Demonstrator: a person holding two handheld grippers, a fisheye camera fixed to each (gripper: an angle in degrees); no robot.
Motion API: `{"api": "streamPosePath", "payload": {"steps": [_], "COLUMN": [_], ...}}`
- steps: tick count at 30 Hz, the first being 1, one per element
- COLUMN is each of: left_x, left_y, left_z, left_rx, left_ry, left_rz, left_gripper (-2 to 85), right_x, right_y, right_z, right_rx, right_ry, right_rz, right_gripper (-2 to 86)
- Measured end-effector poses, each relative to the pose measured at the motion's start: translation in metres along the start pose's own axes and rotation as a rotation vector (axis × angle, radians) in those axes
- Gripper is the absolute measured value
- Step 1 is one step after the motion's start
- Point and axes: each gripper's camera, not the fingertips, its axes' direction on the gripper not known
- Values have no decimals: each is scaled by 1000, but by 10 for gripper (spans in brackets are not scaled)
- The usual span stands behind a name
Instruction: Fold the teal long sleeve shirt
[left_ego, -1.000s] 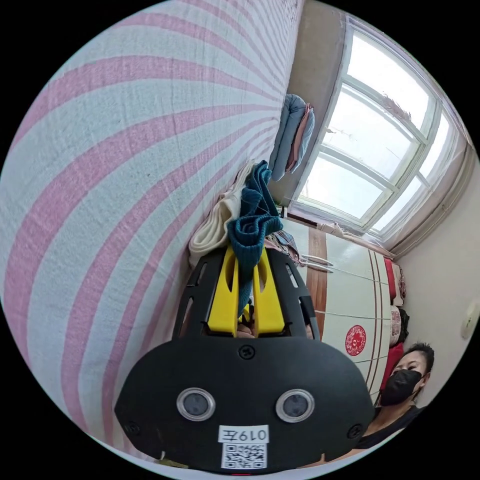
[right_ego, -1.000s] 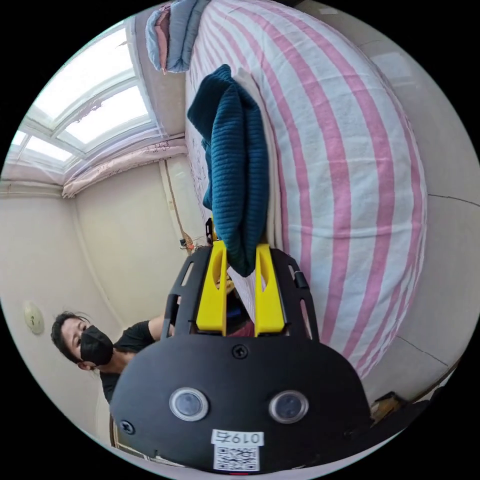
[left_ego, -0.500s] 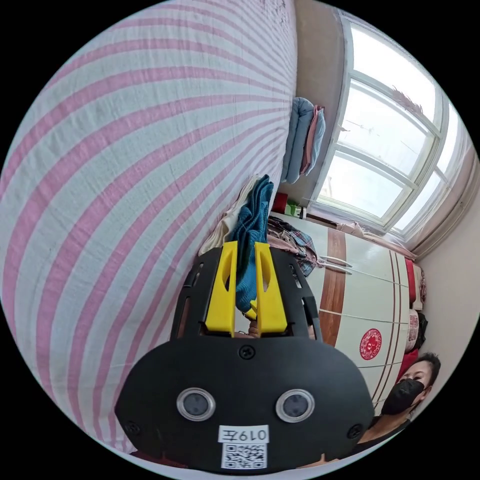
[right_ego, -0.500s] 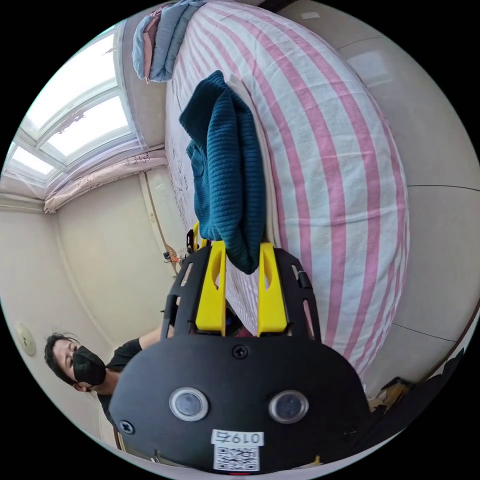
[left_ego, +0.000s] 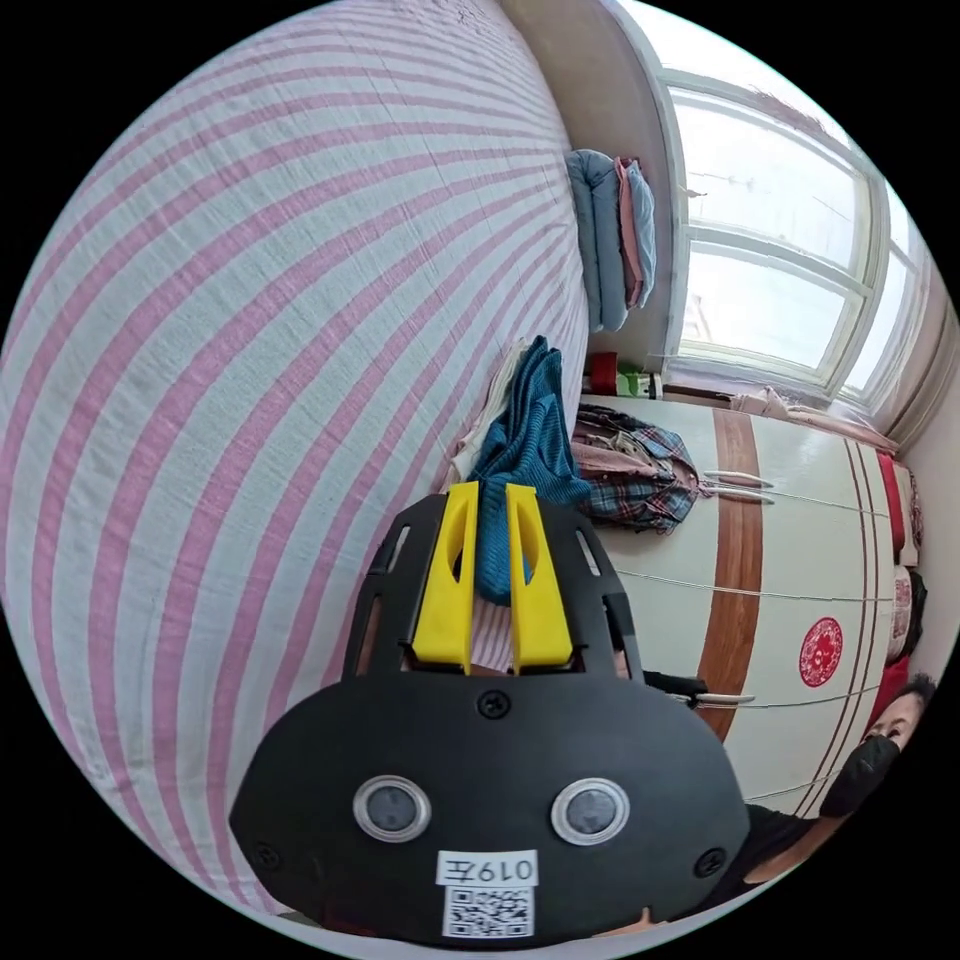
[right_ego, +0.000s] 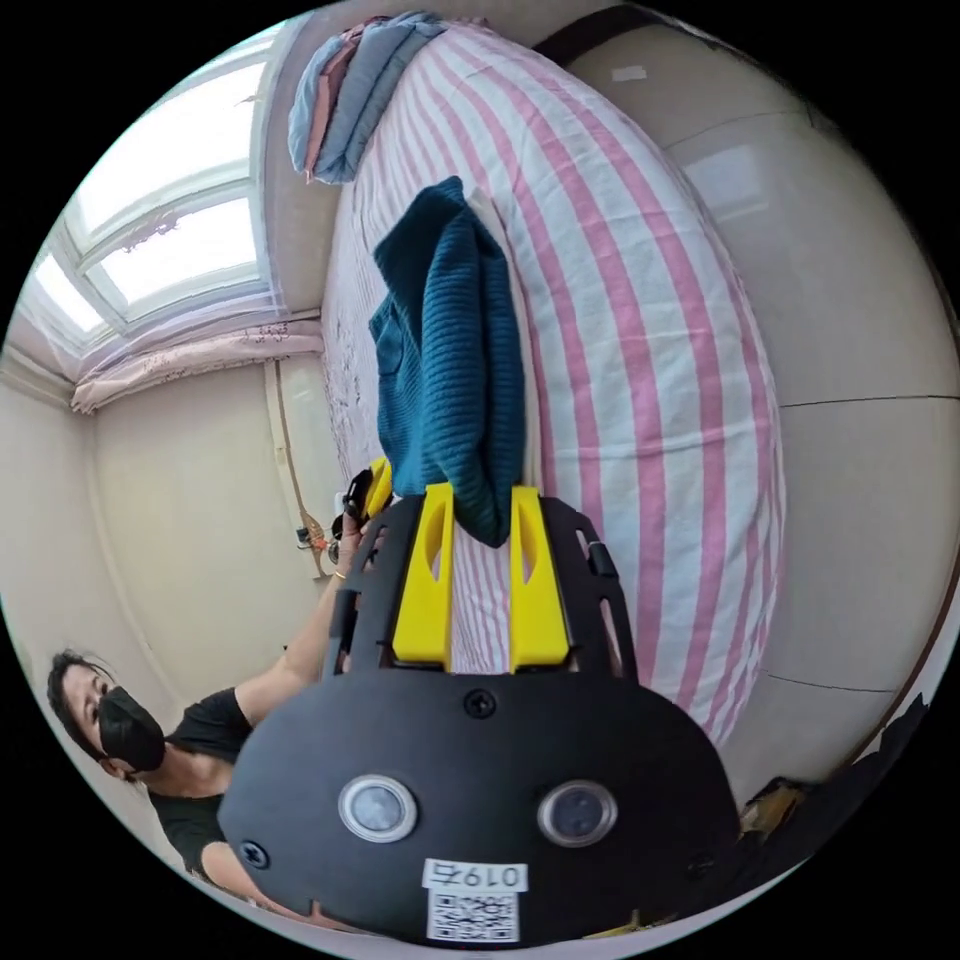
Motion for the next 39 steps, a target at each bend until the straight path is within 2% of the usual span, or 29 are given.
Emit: {"api": "streamPosePath", "payload": {"steps": [2, 4, 9, 11, 14, 16, 21, 23, 27, 32, 37, 39], "left_x": [18, 40, 102, 140, 180, 192, 187, 179, 171, 170, 150, 148], "left_y": [1, 5, 3, -10, -21, -30, -55, -59, -63, -83, -100, -101], "left_z": [11, 18, 79, 115, 167, 195, 267, 292, 304, 279, 284, 290], "left_rx": [-10, 17, -47, -71, -135, -168, -361, -388, -376, -179, -283, -328], "left_ry": [-64, -143, -259, -441, -626, -675, -671, -760, -802, -815, -580, -555], "left_rz": [84, 187, 432, 570, 782, 828, 804, 802, 808, 775, 707, 734], "left_gripper": [23, 30, 95, 127, 99, 75, 49, 35, 16, 12, 28, 40], "right_x": [-14, -7, 32, 33, 30, 31, 40, 45, 49, 37, 76, 82], "right_y": [5, 7, 18, 23, 28, 30, 37, 38, 43, 52, 58, 61], "right_z": [1, 11, 17, 16, 19, 23, 25, 26, 25, 24, 23, 22], "right_rx": [14, -14, -4, 7, 15, 3, 7, 8, 11, 39, 68, 72], "right_ry": [56, 94, -55, -43, 26, 37, 34, 25, 37, 112, 3, -16], "right_rz": [-100, -88, 24, 3, -48, -65, -85, -80, -89, -148, -52, -49], "right_gripper": [85, 86, 93, 93, 92, 93, 93, 94, 90, 88, 90, 90]}}
